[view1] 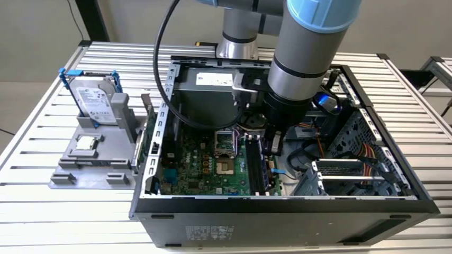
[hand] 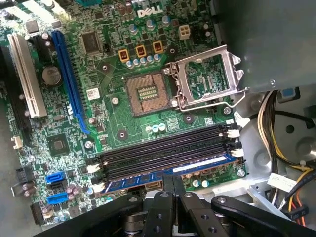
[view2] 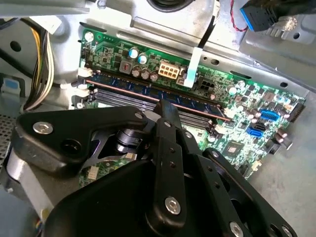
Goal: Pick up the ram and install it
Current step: 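Press down the ram until it locks into place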
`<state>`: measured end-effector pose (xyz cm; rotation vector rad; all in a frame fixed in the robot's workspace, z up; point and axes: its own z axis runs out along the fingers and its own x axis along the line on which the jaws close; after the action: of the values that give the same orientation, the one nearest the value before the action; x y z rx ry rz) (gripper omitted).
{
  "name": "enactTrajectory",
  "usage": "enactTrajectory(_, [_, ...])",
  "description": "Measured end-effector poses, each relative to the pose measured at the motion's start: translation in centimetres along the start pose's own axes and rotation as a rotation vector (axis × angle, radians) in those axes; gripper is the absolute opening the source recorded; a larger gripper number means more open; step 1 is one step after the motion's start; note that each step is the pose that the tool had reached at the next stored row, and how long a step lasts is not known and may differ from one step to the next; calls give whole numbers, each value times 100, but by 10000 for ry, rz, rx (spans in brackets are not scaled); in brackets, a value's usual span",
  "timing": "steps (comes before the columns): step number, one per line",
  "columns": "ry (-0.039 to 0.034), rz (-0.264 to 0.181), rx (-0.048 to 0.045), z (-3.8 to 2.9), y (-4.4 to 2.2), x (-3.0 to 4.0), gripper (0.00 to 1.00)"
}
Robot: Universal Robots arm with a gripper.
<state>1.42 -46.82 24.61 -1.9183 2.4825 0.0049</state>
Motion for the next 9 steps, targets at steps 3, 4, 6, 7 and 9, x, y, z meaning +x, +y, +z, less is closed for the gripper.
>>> enactTrajectory(3, [0, -253, -1, 0, 0, 0, 0])
enactTrajectory(4, [0, -335, -2, 0, 0, 0, 0])
enactTrajectory(6, [0, -495, -3, 0, 0, 0, 0])
enactTrajectory(7, [0, -569, -3, 0, 0, 0, 0])
enactTrajectory(9, [-2, -726, -4, 1, 0, 0, 0])
